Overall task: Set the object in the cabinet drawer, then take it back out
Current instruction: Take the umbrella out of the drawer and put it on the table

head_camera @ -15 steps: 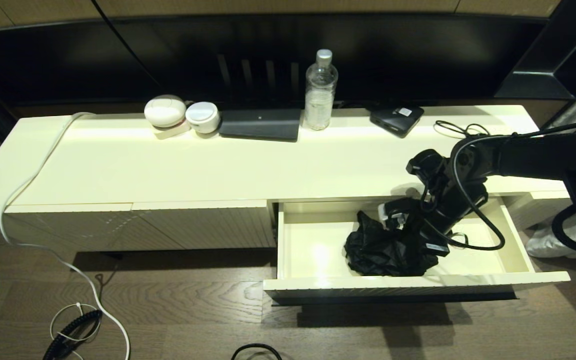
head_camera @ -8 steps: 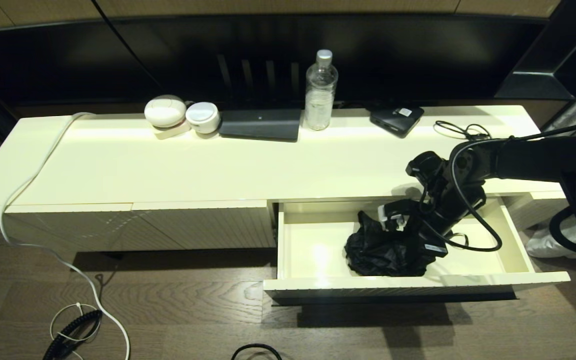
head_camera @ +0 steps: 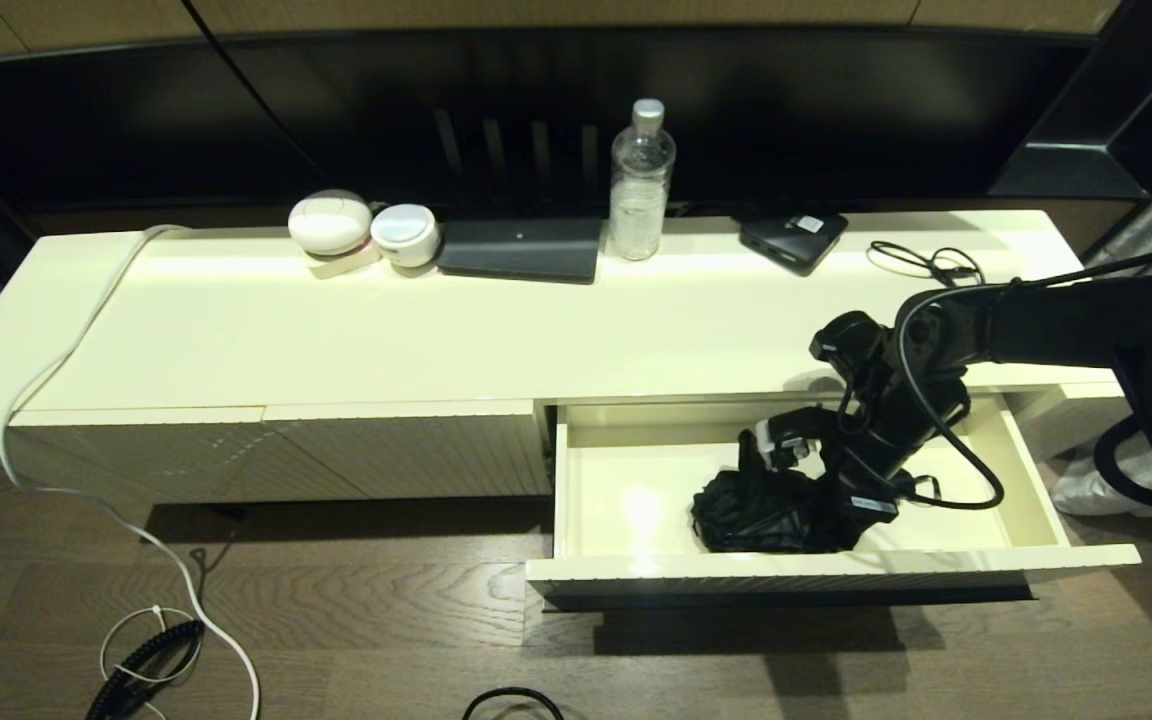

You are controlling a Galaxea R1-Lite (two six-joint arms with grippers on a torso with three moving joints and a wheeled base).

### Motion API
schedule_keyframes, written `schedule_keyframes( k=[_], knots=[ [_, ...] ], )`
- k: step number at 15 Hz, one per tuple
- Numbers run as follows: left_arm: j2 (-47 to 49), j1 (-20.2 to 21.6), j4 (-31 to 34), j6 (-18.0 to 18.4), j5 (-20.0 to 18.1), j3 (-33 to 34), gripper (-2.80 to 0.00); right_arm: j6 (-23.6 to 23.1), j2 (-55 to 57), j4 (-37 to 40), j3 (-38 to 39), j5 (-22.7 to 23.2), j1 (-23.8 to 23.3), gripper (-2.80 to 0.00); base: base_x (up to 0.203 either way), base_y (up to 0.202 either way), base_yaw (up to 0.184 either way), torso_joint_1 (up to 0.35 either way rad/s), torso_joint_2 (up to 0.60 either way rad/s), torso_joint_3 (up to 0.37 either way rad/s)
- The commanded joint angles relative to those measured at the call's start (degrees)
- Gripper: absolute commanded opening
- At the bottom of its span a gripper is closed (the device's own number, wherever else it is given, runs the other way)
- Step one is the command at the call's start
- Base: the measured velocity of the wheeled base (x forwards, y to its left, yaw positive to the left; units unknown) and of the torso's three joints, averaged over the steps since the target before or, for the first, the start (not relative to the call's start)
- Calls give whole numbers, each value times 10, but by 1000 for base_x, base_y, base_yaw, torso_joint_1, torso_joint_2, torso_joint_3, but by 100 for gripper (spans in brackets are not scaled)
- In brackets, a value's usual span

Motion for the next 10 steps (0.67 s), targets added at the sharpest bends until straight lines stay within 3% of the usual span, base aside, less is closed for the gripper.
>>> schedule_keyframes(
  k=[1, 10],
  knots=[
    [-1, 0, 0, -1, 0, 0, -280, -5, -12, 2, 15, 0, 1, -280, 0, 0, 0, 0, 0, 0],
    [-1, 0, 0, -1, 0, 0, -280, -3, -188, -6, 100, -52, 24, -280, 0, 0, 0, 0, 0, 0]
  ],
)
